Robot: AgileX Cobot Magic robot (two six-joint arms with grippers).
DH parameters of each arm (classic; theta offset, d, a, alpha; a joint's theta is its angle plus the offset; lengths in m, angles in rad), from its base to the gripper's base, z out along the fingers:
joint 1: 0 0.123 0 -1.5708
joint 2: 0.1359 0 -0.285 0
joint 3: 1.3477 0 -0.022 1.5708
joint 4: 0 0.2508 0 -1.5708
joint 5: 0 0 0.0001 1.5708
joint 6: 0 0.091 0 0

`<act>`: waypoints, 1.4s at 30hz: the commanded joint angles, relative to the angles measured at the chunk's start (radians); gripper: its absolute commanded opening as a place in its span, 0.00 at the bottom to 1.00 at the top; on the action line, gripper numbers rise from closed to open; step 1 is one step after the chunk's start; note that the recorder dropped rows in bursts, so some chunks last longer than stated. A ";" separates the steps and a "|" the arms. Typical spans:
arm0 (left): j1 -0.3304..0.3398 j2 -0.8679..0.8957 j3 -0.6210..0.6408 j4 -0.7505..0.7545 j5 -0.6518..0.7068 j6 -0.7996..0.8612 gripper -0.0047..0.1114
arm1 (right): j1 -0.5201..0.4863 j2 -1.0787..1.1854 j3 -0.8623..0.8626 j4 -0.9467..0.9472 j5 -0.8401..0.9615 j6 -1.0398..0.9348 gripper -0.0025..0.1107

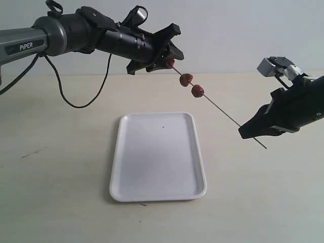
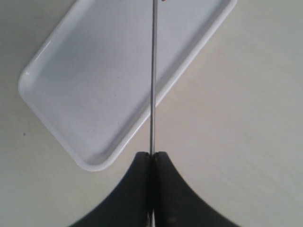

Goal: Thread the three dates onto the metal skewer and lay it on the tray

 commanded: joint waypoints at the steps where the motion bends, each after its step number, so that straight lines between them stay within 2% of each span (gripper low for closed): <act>1: 0.001 -0.013 -0.002 -0.006 0.011 -0.003 0.40 | 0.000 -0.012 0.003 -0.005 -0.021 0.021 0.02; 4: 0.001 -0.013 -0.002 -0.006 0.022 -0.001 0.37 | 0.000 -0.012 0.003 -0.005 -0.026 0.033 0.02; 7: 0.001 -0.013 -0.002 -0.004 0.024 -0.001 0.24 | 0.000 -0.012 0.003 -0.005 -0.023 0.032 0.02; 8: 0.001 -0.013 -0.002 -0.004 0.024 -0.001 0.23 | 0.000 -0.012 0.003 -0.005 -0.019 0.032 0.02; 14: 0.001 -0.013 -0.002 -0.004 0.014 0.001 0.24 | 0.000 -0.012 0.003 -0.019 -0.002 0.032 0.02; 42: -0.001 -0.013 -0.002 0.000 0.025 0.044 0.24 | 0.008 -0.005 0.003 0.187 -0.069 -0.003 0.02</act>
